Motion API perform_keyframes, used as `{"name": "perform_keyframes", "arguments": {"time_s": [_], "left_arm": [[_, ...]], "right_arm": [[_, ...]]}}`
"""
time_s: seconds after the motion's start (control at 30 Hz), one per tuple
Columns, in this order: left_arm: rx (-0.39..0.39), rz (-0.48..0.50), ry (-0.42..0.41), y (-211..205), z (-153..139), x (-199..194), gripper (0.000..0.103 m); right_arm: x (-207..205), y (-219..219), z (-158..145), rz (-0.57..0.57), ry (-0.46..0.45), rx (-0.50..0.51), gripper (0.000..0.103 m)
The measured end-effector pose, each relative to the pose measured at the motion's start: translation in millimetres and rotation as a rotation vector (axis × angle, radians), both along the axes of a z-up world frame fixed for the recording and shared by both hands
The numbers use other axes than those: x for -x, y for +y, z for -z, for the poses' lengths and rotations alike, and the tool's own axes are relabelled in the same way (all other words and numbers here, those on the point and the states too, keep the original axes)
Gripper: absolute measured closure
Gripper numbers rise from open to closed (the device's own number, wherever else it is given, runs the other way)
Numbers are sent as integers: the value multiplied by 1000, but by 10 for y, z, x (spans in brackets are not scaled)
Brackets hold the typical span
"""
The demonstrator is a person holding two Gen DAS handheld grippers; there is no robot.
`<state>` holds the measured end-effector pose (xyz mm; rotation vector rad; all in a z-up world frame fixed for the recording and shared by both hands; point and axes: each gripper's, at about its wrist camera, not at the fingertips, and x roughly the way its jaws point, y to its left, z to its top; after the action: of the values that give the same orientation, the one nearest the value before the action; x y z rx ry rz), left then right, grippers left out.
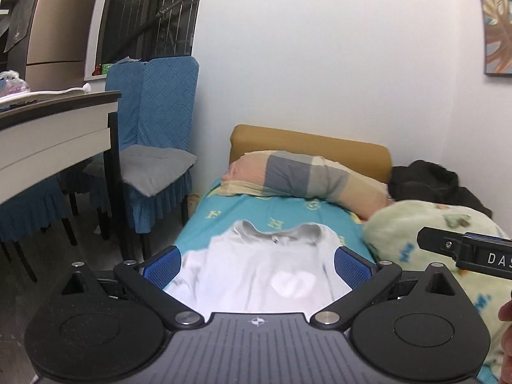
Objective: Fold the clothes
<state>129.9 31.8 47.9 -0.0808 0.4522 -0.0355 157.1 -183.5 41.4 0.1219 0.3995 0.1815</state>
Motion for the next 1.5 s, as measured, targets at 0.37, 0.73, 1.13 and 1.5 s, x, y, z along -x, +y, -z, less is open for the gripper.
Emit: {"name": "perform_keyframes", "arguments": {"time_s": [0.37,0.73,1.13,1.5], "left_arm": [[73,-47,111,165,711,359,4],[534,-286,257,1298,1734,-560,18],[374,-344,218,1381,2182,-1647,60],[-327,107,15,-281,1871,-1926,93]], "right_arm": [[793,-87,509,3,-66,-20,12],[451,-200,1154,57,60,-175,12],[-174,-340,1657,125,201,-274,12],[-181,-562,1782,219,266,-401,12]]}}
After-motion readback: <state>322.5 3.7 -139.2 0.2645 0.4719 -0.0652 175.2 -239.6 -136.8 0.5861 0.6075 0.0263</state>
